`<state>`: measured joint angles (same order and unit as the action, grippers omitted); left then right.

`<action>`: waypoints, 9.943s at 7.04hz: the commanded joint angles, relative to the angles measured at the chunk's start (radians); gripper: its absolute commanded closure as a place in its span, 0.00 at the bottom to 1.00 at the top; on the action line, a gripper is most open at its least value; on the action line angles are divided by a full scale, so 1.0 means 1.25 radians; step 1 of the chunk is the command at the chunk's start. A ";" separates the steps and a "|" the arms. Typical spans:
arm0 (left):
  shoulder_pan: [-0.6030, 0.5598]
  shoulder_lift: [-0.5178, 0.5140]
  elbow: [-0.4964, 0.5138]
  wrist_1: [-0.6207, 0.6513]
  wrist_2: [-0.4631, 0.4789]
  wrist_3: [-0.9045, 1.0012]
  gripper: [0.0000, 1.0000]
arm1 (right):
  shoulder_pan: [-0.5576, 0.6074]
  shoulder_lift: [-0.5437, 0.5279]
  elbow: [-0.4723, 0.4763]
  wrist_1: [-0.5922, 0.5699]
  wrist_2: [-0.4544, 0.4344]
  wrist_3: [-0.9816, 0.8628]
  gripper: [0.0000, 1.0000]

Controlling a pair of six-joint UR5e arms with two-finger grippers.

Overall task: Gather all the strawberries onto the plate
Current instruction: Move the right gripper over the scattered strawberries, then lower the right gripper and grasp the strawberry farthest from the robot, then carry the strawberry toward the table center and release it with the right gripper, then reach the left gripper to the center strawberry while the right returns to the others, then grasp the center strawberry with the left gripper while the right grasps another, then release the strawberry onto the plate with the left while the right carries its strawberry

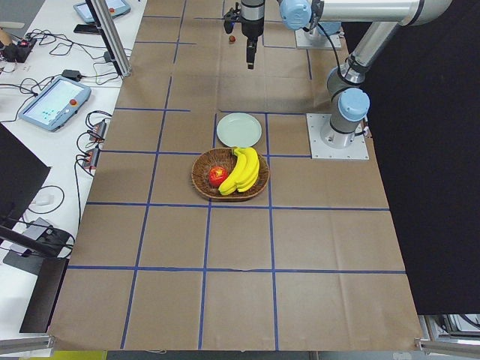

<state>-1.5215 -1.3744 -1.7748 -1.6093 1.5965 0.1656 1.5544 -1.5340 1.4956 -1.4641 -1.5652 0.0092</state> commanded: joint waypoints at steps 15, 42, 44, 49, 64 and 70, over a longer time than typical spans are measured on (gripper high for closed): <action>0.000 -0.018 -0.001 0.011 -0.005 0.002 0.00 | -0.094 0.176 0.491 -0.710 -0.002 -0.137 0.00; -0.025 -0.100 -0.071 0.149 -0.035 -0.065 0.00 | 0.111 0.124 0.209 -0.283 0.005 0.021 0.00; -0.124 -0.212 -0.066 0.305 -0.040 -0.125 0.00 | -0.061 -0.002 0.396 -0.375 -0.001 -0.141 0.00; -0.276 -0.466 0.051 0.415 -0.092 -0.234 0.01 | -0.251 -0.076 0.695 -0.649 0.000 -0.389 0.00; -0.261 -0.491 0.022 0.501 -0.091 -0.257 1.00 | -0.265 0.029 0.697 -0.660 -0.038 -0.378 0.96; 0.123 -0.244 -0.318 0.512 0.067 0.176 0.98 | -0.192 -0.026 0.532 -0.581 0.013 -0.295 0.96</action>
<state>-1.4684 -1.6960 -2.1209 -0.9893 1.6759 0.2687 1.2640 -1.5807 2.2254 -2.2262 -1.5693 -0.4155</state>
